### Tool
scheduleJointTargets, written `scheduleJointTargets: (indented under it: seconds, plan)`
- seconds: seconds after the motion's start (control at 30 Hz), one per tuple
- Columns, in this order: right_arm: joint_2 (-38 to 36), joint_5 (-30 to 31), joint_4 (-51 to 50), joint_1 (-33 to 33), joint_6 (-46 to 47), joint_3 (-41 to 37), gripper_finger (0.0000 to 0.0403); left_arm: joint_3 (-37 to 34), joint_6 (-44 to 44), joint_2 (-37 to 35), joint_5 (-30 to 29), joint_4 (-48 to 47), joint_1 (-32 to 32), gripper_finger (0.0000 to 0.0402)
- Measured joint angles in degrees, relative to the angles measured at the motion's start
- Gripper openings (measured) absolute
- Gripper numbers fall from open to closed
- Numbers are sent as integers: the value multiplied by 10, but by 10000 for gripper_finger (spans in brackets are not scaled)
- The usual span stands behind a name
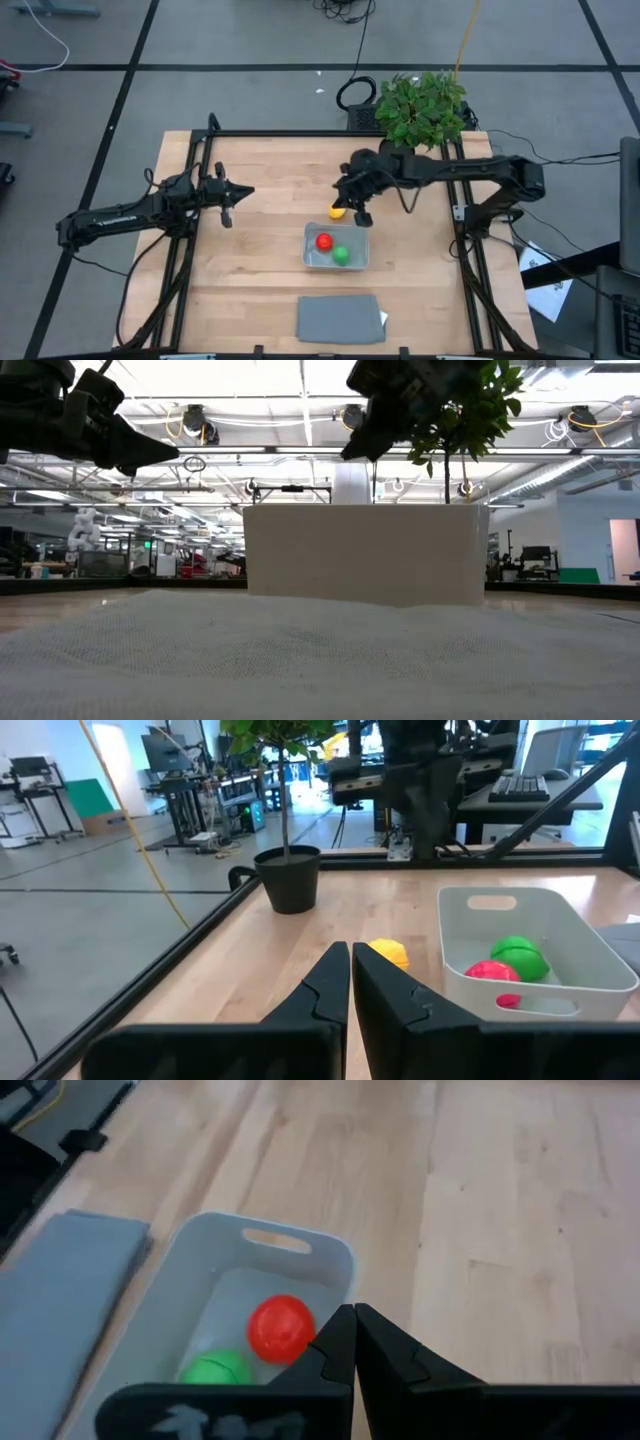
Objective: Pick and placing Produce into tupperware
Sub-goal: Put the pineapple into the gray bin
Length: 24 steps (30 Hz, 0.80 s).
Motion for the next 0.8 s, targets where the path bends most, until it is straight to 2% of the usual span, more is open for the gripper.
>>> scheduleJointTargets:
  seconds: [0.3, 0.5, 0.67, 0.8]
  plan:
    - [56, -43, -46, -54, -34, 44, 0, 0, 0, 0, 0, 0, 0, 21]
    - [89, -46, -75, -77, -92, 44, 0, 0, 2, 0, 0, -1, 0, 21]
    - [104, -87, -106, -93, -127, 44, 0, 0, 13, 0, 0, -1, 0, 21]
    - [112, -75, -100, -91, -173, 44, 0, 0, 14, 0, 0, -1, 0, 21]
